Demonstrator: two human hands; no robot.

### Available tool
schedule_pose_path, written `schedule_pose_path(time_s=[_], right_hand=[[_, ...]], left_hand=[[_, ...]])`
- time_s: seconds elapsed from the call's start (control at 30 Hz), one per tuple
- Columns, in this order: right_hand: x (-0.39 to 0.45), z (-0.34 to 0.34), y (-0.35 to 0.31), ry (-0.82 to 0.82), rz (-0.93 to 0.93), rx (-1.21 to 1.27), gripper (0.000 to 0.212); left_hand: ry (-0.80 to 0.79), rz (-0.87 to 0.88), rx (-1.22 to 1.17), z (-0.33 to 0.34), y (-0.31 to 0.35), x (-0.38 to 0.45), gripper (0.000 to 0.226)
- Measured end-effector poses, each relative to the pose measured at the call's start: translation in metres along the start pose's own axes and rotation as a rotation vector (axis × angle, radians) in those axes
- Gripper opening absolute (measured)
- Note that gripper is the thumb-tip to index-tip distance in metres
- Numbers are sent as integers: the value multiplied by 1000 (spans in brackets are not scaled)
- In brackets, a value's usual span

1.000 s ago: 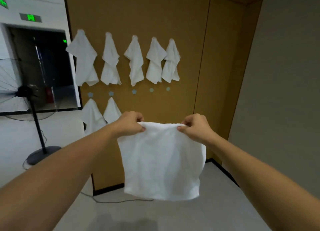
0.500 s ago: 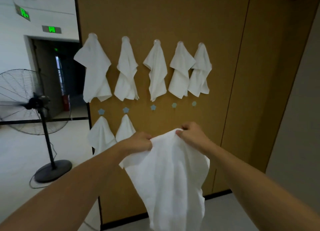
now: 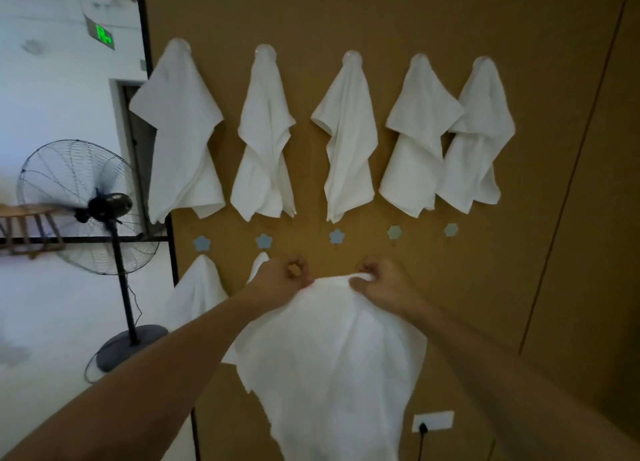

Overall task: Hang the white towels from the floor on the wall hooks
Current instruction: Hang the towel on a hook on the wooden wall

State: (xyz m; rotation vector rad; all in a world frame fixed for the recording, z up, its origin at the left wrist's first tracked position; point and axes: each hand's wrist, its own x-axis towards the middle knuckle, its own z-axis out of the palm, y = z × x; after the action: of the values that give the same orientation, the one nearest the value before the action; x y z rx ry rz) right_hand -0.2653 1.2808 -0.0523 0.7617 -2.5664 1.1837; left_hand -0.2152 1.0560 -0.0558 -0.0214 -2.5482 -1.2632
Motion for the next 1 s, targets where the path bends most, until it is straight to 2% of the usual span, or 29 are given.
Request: schedule_pose_path(time_s=[0.03, 0.17, 0.23, 0.3, 0.37, 0.47, 0.53, 0.6, 0.7, 0.77, 0.83, 0.93, 1.0], right_hand=[[17, -1, 12, 29, -33, 49, 7], [86, 0, 62, 69, -189, 157, 24], [121, 4, 85, 46, -216, 135, 17], [150, 9, 108, 5, -267, 2, 11], [174, 18, 128, -11, -387, -191, 14], [204, 36, 152, 85, -548, -394, 18], [223, 47, 162, 122, -532, -466, 21], [240, 59, 174, 167, -498, -499, 26], [247, 83, 194, 187, -423, -382, 26], [240, 104, 207, 225, -361, -257, 22], [229, 126, 210, 239, -245, -98, 23], [223, 150, 193, 266, -2, 226, 20], [218, 154, 181, 368, -5, 119, 16]], left_hand=[[13, -10, -45, 4, 1, 19, 9], [-18, -11, -175, 13, 0, 91, 10], [-65, 12, -142, 16, -6, 123, 14], [-54, 45, 59, 25, -18, 154, 21], [-28, 97, 356, 42, -31, 181, 28], [-32, 158, 671, 64, -52, 214, 35], [-24, 136, 737, 75, -65, 232, 40], [38, 171, 777, 83, -76, 247, 36], [95, 171, 728, 102, -93, 259, 37], [32, 208, 774, 113, -108, 259, 39], [35, 206, 734, 125, -124, 256, 45], [202, 164, 474, 145, -135, 250, 27], [229, 182, 433, 155, -137, 247, 28]])
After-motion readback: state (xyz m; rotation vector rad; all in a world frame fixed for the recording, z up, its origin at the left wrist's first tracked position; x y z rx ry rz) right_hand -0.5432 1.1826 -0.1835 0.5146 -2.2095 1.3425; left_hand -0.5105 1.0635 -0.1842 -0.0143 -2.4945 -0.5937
